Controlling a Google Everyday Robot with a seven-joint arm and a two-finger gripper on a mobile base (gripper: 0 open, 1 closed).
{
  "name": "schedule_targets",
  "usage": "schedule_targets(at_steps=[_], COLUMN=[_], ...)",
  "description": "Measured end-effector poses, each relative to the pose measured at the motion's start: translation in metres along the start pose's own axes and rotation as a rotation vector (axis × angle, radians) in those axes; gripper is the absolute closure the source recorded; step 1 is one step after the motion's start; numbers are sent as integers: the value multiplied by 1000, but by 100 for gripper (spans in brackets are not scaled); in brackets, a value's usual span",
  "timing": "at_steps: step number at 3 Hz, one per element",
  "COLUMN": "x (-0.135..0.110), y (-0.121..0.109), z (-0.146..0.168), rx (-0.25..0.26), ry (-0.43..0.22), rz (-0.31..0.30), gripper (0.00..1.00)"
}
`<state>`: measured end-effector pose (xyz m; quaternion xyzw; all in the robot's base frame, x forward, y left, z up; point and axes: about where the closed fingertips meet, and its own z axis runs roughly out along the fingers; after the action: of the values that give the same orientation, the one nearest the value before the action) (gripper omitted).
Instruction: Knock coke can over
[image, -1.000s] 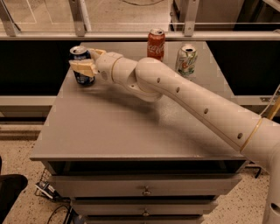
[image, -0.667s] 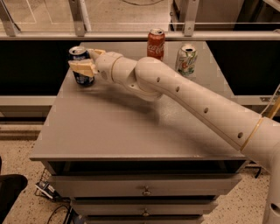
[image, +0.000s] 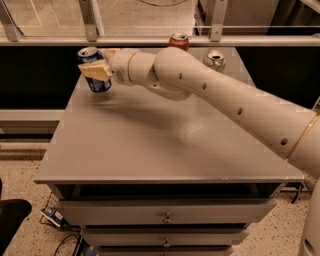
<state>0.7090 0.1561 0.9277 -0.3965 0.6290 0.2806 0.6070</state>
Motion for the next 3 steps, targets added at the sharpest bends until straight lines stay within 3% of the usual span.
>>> schedule_targets(at_steps=[1, 2, 3], x=[-57, -107, -104], y=[51, 75, 54], z=[4, 0, -4], rx=[-114, -165, -147], ry=[99, 203, 388], rz=[-132, -256, -320], gripper=[100, 100, 100])
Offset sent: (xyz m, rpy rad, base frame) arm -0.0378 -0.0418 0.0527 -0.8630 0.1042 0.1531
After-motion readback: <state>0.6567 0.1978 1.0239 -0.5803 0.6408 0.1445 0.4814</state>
